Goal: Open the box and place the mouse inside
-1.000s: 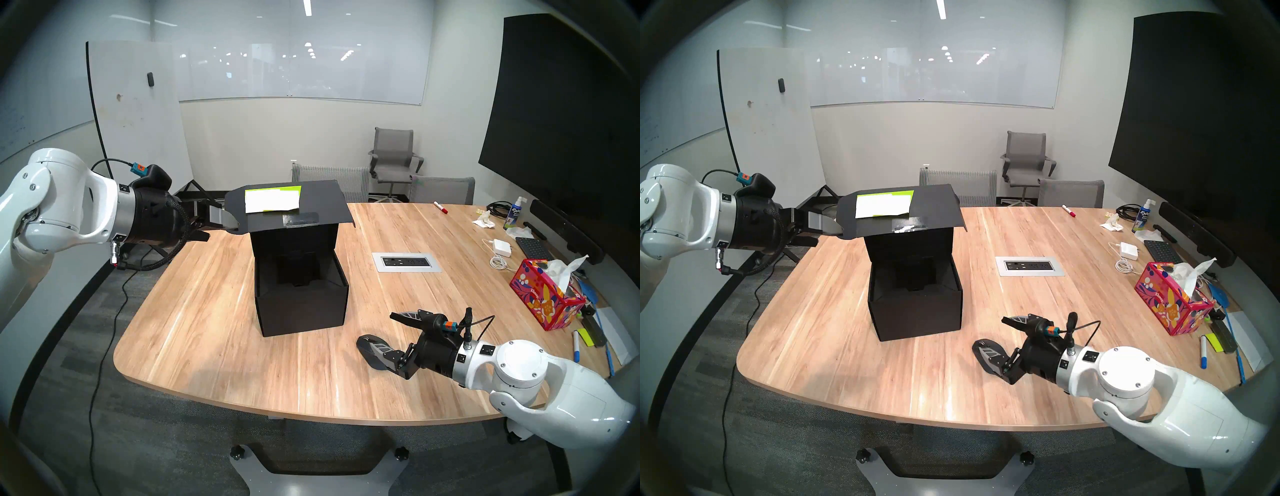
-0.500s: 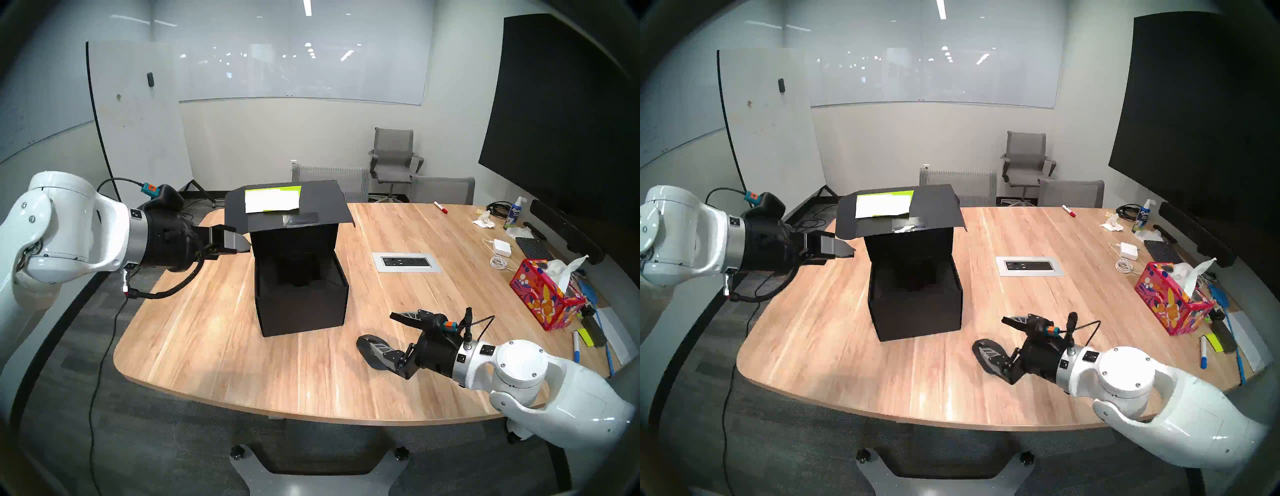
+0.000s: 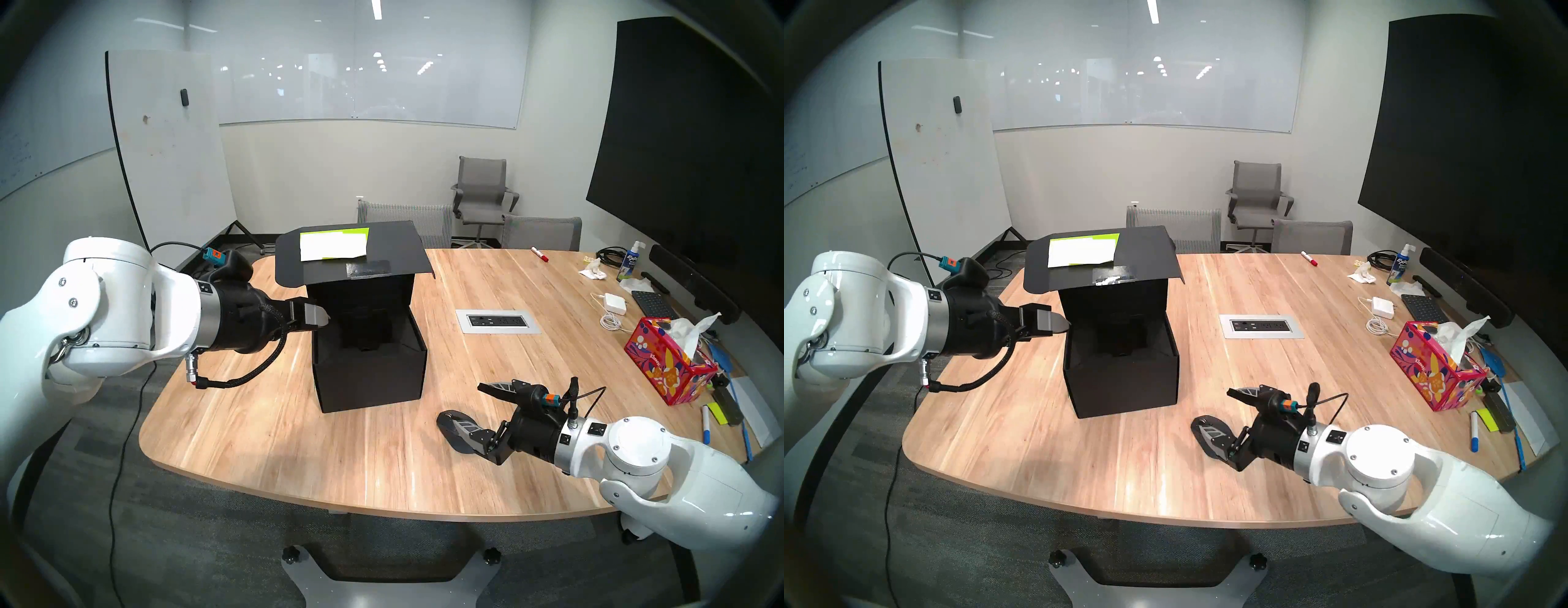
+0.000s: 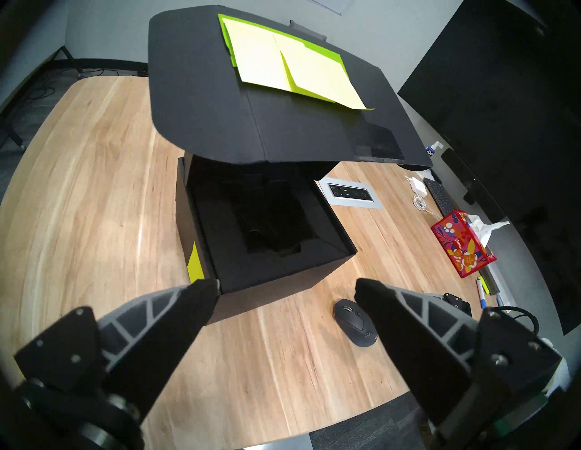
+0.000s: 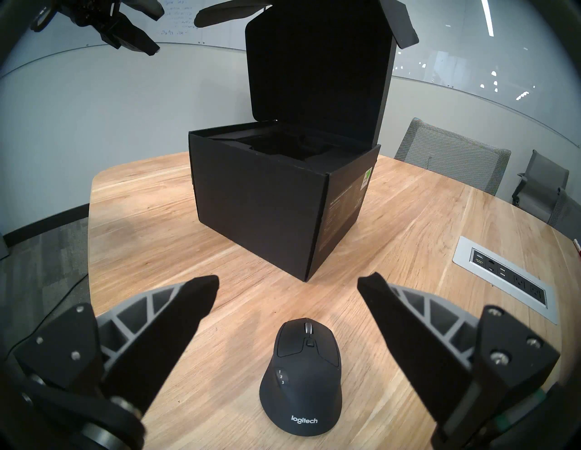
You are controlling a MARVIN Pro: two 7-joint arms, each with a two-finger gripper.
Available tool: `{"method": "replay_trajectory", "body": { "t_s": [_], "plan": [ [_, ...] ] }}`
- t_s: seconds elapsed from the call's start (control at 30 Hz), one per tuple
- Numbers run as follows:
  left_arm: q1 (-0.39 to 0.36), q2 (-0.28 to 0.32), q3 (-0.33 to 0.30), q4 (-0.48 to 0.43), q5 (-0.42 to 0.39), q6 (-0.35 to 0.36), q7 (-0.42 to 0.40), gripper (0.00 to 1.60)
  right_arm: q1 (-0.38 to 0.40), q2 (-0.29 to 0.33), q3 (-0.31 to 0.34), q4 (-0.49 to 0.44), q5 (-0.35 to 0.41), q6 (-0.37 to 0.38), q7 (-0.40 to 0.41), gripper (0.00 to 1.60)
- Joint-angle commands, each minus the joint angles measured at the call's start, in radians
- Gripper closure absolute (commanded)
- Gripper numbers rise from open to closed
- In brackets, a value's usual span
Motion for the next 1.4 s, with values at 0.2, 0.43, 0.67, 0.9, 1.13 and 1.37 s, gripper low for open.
{"method": "replay_trajectory", "body": {
  "t_s": [0.2,0.43,0.67,0.9,1.13,1.37],
  "plan": [
    [-0.171,-0.166,0.119,0.046,0.089,-0.023,0.085,0.00,0.007,-0.003,0.004,-0.014,-0.001,-0.006,0.002,0.00],
    [-0.261,-0.268,0.205,0.109,0.143,-0.019,0.152,0.00,0.007,-0.003,0.003,-0.014,-0.001,-0.006,0.002,0.00],
    [-0.328,-0.346,0.260,0.168,0.185,-0.016,0.202,0.00,0.007,-0.003,0.003,-0.013,-0.001,-0.006,0.002,0.00],
    [-0.391,-0.422,0.286,0.229,0.216,-0.010,0.254,0.00,0.007,-0.003,0.003,-0.014,-0.001,-0.006,0.002,0.00],
    [-0.474,-0.519,0.306,0.309,0.240,0.017,0.324,0.00,0.007,-0.003,0.003,-0.014,-0.001,-0.006,0.002,0.00],
    [-0.528,-0.588,0.303,0.375,0.256,0.042,0.378,0.00,0.007,-0.003,0.003,-0.014,-0.001,-0.006,0.002,0.00]
  ]
}}
